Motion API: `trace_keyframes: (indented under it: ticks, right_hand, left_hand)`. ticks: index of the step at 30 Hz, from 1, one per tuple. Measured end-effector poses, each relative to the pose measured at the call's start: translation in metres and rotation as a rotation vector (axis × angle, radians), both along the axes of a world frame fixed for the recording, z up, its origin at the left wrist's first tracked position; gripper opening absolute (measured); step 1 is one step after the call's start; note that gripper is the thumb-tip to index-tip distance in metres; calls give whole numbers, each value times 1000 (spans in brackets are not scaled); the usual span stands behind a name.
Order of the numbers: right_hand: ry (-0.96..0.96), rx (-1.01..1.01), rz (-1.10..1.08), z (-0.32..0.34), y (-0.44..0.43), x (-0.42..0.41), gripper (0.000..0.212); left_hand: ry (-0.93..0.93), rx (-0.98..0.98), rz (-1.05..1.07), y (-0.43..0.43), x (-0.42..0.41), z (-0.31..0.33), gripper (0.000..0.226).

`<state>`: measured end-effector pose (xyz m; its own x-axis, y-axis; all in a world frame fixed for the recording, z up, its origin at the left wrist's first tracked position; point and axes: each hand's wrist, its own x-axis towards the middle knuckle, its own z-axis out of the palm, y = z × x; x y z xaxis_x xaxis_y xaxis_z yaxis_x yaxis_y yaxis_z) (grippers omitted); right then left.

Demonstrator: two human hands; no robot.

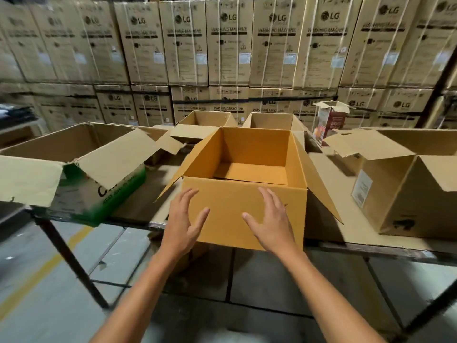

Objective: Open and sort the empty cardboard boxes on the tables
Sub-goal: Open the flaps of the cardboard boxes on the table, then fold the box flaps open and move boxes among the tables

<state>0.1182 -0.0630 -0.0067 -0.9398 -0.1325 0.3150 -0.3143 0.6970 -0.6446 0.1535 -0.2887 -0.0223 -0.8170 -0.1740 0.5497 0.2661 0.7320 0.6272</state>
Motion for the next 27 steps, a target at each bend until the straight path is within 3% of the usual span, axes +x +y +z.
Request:
trace_keyframes:
  ticks: [5, 14, 27]
  right_hand:
    - [-1, -126, 111, -20, -14, 74, 77]
    - [-121, -93, 337, -86, -82, 168, 73]
    - [-277, 14, 632, -156, -312, 190, 73]
  left_hand:
    - [4, -14, 112, -10, 91, -24, 55]
    - [-110, -2, 337, -64, 230, -83, 51]
    - [-289, 71, 606, -240, 295, -161, 60]
